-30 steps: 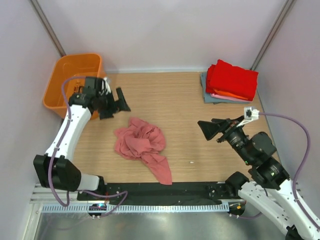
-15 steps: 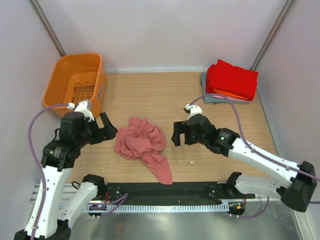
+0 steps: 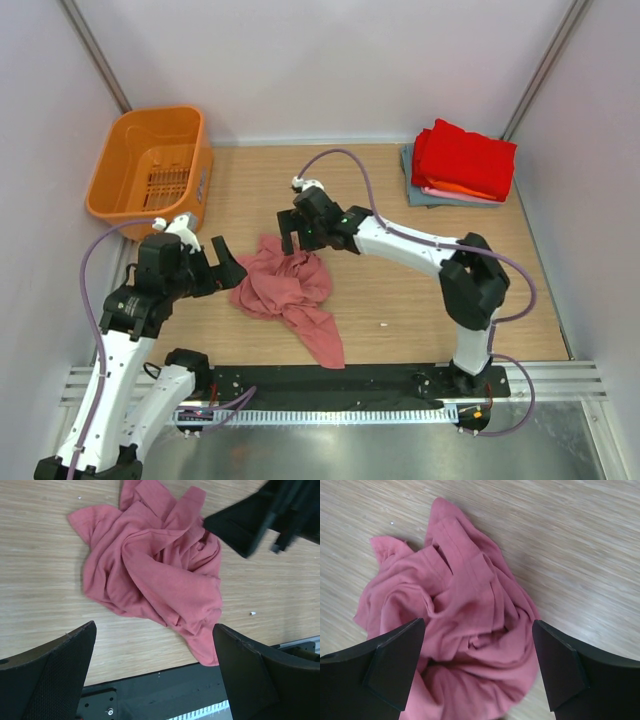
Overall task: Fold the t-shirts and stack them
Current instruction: Flatten the tshirt out
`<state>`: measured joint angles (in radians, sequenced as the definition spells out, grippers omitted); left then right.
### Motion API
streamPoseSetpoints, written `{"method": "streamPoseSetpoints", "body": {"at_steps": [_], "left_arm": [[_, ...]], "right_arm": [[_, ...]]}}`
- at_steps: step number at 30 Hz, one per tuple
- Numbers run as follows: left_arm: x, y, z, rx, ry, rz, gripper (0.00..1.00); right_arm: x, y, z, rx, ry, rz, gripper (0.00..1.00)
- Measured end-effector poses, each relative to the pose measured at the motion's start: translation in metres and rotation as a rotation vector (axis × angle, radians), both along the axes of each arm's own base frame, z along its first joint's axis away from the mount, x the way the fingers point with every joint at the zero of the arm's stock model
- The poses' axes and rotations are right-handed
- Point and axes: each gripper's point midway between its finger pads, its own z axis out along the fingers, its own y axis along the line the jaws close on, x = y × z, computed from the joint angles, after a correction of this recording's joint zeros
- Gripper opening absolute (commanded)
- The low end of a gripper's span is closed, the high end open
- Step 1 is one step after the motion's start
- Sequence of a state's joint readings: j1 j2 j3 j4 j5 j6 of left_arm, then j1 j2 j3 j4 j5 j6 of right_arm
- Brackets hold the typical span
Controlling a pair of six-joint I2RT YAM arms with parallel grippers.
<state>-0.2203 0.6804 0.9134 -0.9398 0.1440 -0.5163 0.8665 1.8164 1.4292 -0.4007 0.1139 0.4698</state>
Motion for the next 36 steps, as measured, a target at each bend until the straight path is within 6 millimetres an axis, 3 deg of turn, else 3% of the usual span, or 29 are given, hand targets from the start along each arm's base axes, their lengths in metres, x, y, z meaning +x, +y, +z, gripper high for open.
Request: {"method": "streamPoseSetpoints", "body": {"at_steps": [4,10,13,20,23,25,27,31,33,36], "left_arm": [[0.001,-0.002,0.003,-0.011,-0.015,-0.008,1.00],[0.001,-0.003,0.006,-0.017,-0.028,-0.012,1.00],[0.002,-0.004,0.006,-0.019,-0.032,-0.014,1.00],[0.002,-0.004,0.006,-0.021,-0.031,-0.012,1.00],[0.002,-0.004,0.006,-0.021,-0.030,-0.011,0.98],[0.002,-0.004,0.006,-0.023,-0.029,-0.010,0.85],[0.002,-0.004,0.006,-0.024,-0.029,-0.008,0.84],[0.003,-0.007,0.002,-0.018,-0.007,-0.021,0.83],[0.002,-0.015,-0.002,-0.018,0.019,-0.044,0.83],[-0.003,-0.029,-0.008,-0.006,0.052,-0.090,0.82]], "right_arm": [[0.009,0.019,-0.025,-0.012,0.042,0.018,0.88],[0.016,0.035,-0.041,-0.004,0.067,0.032,0.73],[0.020,0.039,-0.040,0.005,0.066,0.035,0.57],[0.031,0.042,-0.038,0.034,0.064,0.033,0.01],[0.035,0.038,-0.038,0.041,0.073,0.031,0.02],[0.039,0.035,-0.038,0.045,0.076,0.025,0.01],[0.046,0.028,-0.037,0.045,0.075,0.010,0.02],[0.071,-0.014,-0.031,0.048,0.080,-0.097,0.02],[0.088,-0.065,-0.025,0.044,0.084,-0.218,0.01],[0.103,-0.157,-0.002,0.006,0.044,-0.443,0.01]]}}
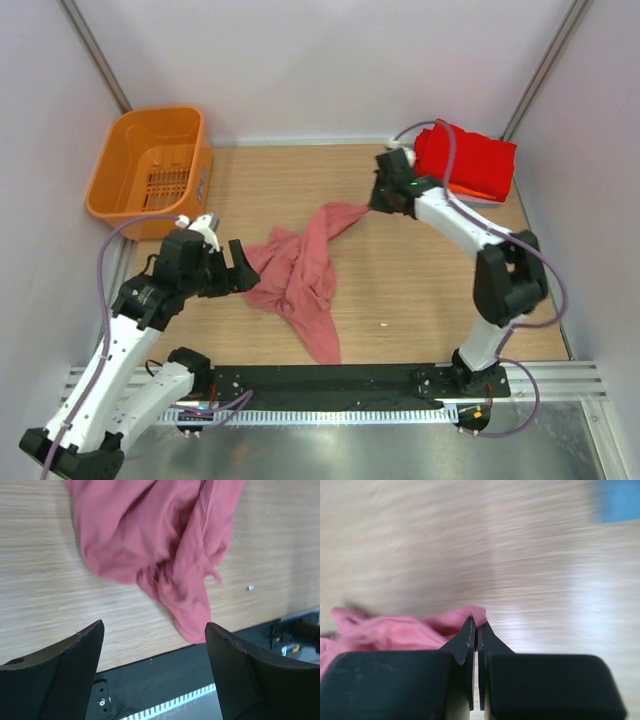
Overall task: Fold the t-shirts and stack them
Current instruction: Flatten the tshirt out
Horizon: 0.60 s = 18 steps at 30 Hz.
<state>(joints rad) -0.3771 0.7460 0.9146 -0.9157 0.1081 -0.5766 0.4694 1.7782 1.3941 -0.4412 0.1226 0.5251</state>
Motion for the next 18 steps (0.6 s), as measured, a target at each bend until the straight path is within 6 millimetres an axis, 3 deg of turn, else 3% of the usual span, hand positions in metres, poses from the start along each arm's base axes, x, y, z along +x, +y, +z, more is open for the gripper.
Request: {"method": "streamPoseSetpoints", "body": {"at_steps": [2,4,9,15,18], "left_arm": [[-0.006,-0.015,-0.006,0.020,0.024,-0.053,0.82],[-0.012,-0.030,-0.012,0.051,0.047,-0.105,0.82],[-0.024,-0.086,-0.028,0.148,0.068,-0.251,0.82],[-0.044,-0.165,-0.063,0.275,0.089,-0.382,0.84],[-0.053,-0.179,-0.087,0.358,0.099,-0.381,0.86]], "right_arm": [[-0.005,-0.052,0.023,-0.043,-0.047,-0.132,0.02],[-0.027,-0.078,0.044,-0.072,-0.087,-0.195,0.01],[-0.079,-0.090,0.074,-0.062,-0.144,-0.202,0.02],[-0.113,-0.111,0.056,-0.118,-0.071,-0.215,0.01],[-0.127,-0.118,0.054,-0.136,-0.049,-0.217,0.01]]}}
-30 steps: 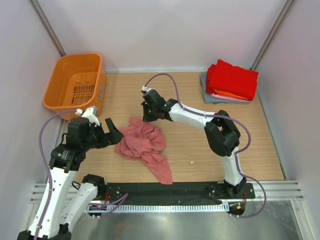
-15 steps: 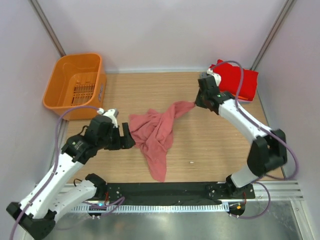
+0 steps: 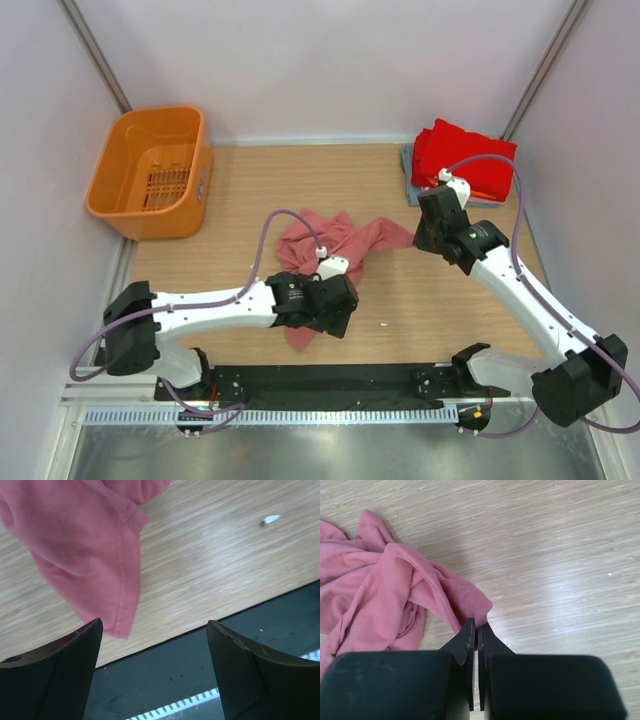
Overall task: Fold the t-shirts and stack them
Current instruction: Flatten the tshirt out
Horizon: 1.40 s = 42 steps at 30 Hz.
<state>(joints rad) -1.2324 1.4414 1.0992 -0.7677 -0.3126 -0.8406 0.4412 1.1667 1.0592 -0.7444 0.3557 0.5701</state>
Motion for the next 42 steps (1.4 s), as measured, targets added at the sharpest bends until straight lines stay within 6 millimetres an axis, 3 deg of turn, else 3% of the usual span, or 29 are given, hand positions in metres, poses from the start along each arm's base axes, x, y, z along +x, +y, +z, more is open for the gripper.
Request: {"method": "streamPoseSetpoints", "body": {"at_steps": [6,17,20,23,24,27,30,33,35,39,42], "left_arm": [[-0.003,0.012,-0.022,0.080,-0.012,0.062,0.84],[-0.023,0.040,-0.076,0.237,0.040,0.073,0.66],[-0.028,0.049,-0.091,0.282,0.063,0.087,0.54],[-0.030,0.053,-0.097,0.296,0.074,0.096,0.35],[-0.030,0.053,-0.097,0.294,0.075,0.099,0.22],[-0.031,0.055,-0.099,0.295,0.077,0.110,0.00],[-0.030,0.058,-0.098,0.300,0.070,0.113,0.00],[-0.029,0.065,-0.087,0.295,0.051,0.118,0.00],[-0.027,0.069,-0.069,0.265,0.028,0.126,0.00],[-0.019,0.080,-0.010,0.150,-0.053,0.154,0.00],[-0.013,0.088,0.049,0.016,-0.124,0.184,0.00]], "right_arm": [[-0.011,-0.005,0.007,0.009,-0.020,0.000,0.01],[-0.019,-0.008,-0.012,-0.008,0.024,0.002,0.01],[-0.019,-0.009,-0.012,-0.009,0.023,0.002,0.01],[-0.019,-0.009,-0.012,-0.009,0.023,0.002,0.01],[-0.019,-0.009,-0.012,-0.010,0.023,0.002,0.02],[-0.019,-0.009,-0.012,-0.011,0.023,0.002,0.02],[-0.019,-0.009,-0.012,-0.014,0.023,0.002,0.01],[-0.021,-0.011,-0.009,-0.019,0.025,0.006,0.01],[-0.022,-0.012,-0.001,-0.019,0.015,0.007,0.01],[-0.020,-0.013,0.029,-0.001,-0.042,0.003,0.02],[-0.020,-0.014,0.064,0.024,-0.112,-0.001,0.02]]}}
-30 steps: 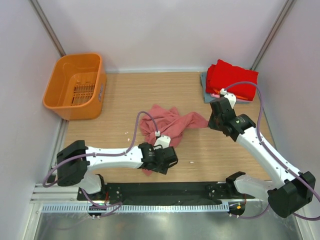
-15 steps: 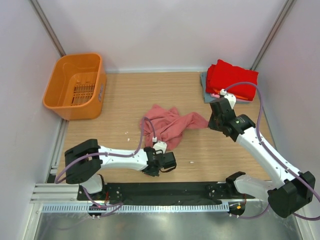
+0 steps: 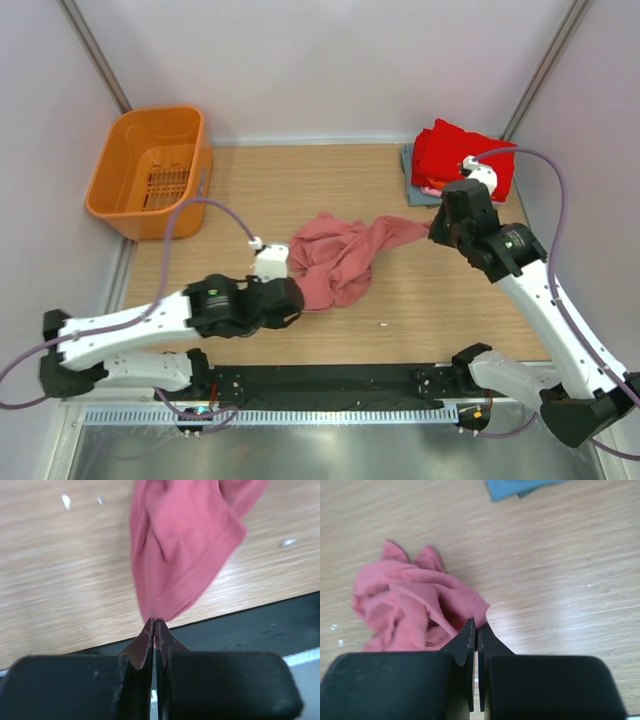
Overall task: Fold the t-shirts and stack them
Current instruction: Flatten the tshirt out
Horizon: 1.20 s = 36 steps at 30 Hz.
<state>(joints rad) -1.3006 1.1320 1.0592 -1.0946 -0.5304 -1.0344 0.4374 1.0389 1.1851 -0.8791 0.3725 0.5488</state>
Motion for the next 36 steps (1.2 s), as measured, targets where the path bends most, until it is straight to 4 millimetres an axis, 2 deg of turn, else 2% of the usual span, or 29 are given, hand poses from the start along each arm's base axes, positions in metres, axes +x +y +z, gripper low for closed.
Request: {"method": "streamPoseSetpoints", "body": {"at_steps": [1,2,3,5,9,13,15,19,21,24,26,29,32,34,36], "left_arm": [[0.002,0.004,0.021,-0.046,-0.031,0.007,0.00],[0.004,0.011,0.051,-0.106,-0.069,0.017,0.00],[0.005,0.013,0.059,-0.123,-0.080,0.020,0.00],[0.007,0.023,0.098,-0.197,-0.136,0.015,0.00],[0.010,0.044,0.166,-0.308,-0.240,-0.014,0.00],[0.013,0.063,0.242,-0.410,-0.367,-0.049,0.00],[0.015,0.073,0.284,-0.476,-0.442,-0.063,0.00],[0.014,0.101,0.349,-0.559,-0.578,-0.095,0.00],[0.012,0.110,0.375,-0.591,-0.638,-0.120,0.00],[0.009,0.115,0.403,-0.614,-0.713,-0.173,0.00],[0.009,0.114,0.408,-0.592,-0.749,-0.209,0.00],[0.017,0.109,0.405,-0.498,-0.802,-0.239,0.00],[0.032,0.100,0.401,-0.364,-0.853,-0.234,0.00],[0.045,0.090,0.398,-0.260,-0.886,-0.219,0.00],[0.061,0.077,0.393,-0.140,-0.917,-0.195,0.00]], "right_arm": [[-0.001,-0.001,0.012,0.006,-0.020,-0.001,0.01],[-0.002,-0.002,0.025,0.015,-0.043,-0.002,0.02],[-0.002,-0.002,0.040,0.026,-0.072,-0.001,0.01],[-0.005,-0.004,0.067,0.045,-0.128,0.005,0.01],[-0.026,-0.011,0.130,0.103,-0.278,0.038,0.01],[-0.073,-0.026,0.205,0.175,-0.499,0.091,0.01],[-0.099,-0.037,0.234,0.203,-0.605,0.110,0.02],[-0.167,-0.068,0.282,0.257,-0.843,0.123,0.02],[-0.199,-0.083,0.303,0.280,-0.959,0.124,0.01],[-0.230,-0.095,0.325,0.293,-1.087,0.145,0.02],[-0.243,-0.094,0.336,0.290,-1.150,0.183,0.01],[-0.248,-0.091,0.348,0.274,-1.212,0.218,0.01],[-0.229,-0.088,0.351,0.231,-1.187,0.203,0.01],[-0.199,-0.084,0.351,0.195,-1.134,0.157,0.01],[-0.149,-0.075,0.345,0.140,-1.038,0.099,0.01]]}}
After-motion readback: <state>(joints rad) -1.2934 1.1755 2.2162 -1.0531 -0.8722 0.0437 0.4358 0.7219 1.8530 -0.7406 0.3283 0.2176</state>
